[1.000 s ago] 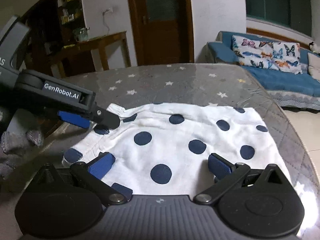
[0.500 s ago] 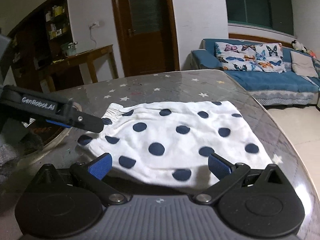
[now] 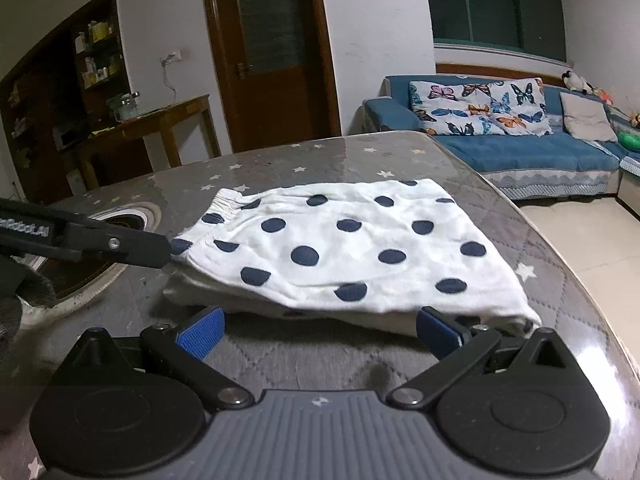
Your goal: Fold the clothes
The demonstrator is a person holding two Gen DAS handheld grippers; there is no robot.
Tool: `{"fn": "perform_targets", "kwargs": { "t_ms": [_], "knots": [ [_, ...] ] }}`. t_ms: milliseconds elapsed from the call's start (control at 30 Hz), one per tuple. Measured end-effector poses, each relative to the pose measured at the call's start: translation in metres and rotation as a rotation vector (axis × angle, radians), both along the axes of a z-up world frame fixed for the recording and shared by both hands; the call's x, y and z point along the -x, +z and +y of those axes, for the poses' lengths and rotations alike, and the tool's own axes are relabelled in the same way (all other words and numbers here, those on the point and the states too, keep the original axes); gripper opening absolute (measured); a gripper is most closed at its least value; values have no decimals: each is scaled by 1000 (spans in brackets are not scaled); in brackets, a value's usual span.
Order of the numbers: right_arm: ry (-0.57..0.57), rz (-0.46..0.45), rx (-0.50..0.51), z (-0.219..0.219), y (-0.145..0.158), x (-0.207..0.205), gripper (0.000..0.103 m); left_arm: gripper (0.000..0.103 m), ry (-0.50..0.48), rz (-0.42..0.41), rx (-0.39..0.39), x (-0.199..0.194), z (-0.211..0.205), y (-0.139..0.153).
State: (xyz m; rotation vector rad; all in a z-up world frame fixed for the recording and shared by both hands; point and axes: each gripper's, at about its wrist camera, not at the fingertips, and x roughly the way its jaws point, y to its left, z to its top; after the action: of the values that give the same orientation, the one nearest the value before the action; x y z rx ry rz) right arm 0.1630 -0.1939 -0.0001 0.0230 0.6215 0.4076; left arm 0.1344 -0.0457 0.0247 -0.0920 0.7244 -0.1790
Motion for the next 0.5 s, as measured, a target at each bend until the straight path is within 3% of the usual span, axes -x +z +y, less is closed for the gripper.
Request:
{"fn": "perform_targets", "kwargs": {
  "t_ms": [500],
  "knots": [
    [-10, -2, 24, 1, -9, 23, 103, 103, -18, 2, -68, 32, -9, -8]
  ]
}}
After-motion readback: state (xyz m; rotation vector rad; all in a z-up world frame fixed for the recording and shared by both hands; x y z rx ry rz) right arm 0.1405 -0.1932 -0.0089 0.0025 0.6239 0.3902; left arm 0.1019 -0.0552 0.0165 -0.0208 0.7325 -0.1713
